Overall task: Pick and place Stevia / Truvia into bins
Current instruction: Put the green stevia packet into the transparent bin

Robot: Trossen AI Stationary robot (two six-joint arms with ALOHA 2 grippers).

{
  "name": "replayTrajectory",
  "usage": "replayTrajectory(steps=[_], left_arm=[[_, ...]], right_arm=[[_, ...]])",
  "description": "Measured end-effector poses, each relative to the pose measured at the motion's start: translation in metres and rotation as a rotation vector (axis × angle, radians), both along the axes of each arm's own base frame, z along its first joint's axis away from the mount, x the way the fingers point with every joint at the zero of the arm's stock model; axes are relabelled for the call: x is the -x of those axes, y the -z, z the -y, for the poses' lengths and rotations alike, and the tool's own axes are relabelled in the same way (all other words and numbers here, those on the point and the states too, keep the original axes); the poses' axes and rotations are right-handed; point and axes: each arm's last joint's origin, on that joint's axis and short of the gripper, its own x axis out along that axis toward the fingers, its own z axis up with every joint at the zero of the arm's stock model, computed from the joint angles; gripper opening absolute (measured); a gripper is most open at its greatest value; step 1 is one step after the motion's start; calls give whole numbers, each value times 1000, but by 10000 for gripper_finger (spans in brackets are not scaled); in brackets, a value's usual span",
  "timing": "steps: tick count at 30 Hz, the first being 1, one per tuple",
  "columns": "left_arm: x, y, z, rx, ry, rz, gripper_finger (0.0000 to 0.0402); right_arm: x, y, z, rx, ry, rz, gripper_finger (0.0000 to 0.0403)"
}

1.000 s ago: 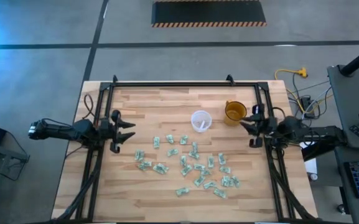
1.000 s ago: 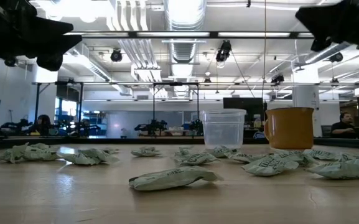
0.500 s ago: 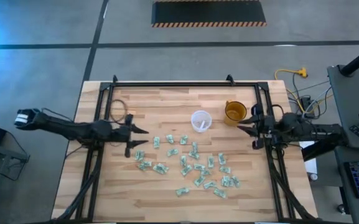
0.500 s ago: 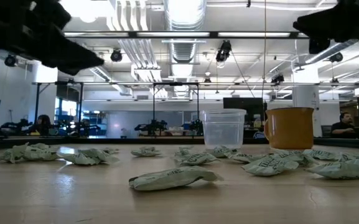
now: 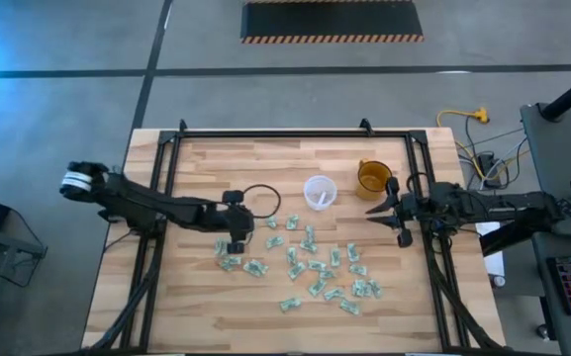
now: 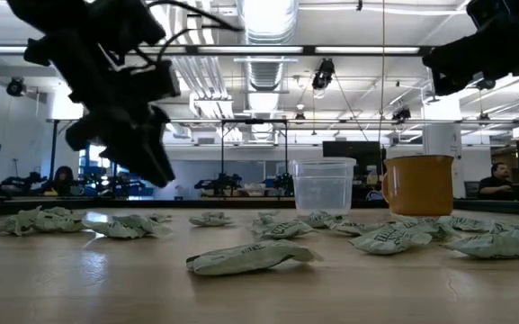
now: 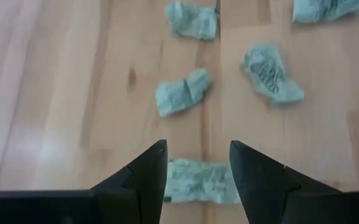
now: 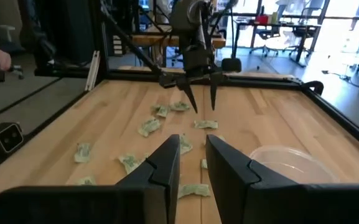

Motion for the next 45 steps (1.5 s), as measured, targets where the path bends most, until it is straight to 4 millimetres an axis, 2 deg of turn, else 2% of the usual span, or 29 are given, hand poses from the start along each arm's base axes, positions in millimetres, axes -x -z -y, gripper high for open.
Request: replayTrajectory(steps=[3,12,16,26,37,40,45], left_arm=[[-1,5,0,22,-49,-77,158],[5,8,-2,30,-128,-77,158],[1,13,-2,38,-125,-31,158],[0,23,-3,56,-113,-67,158],[-7,36,-4,98,-102,-104,157],[-6,34,-4,109,-98,-100,145],[-3,27,-3,126,-88,-88,97]], right_arm=[[-3,2,0,-12,-3,-25,68],[-9,4,0,-11,-4,-40,80],[-11,5,0,-13,-3,-50,94],[-11,4,-2,-29,-71,-43,116],[-11,4,-3,-49,-83,-44,108],[-11,4,-3,-51,-84,-45,107],[-11,4,-3,-52,-83,-45,111]])
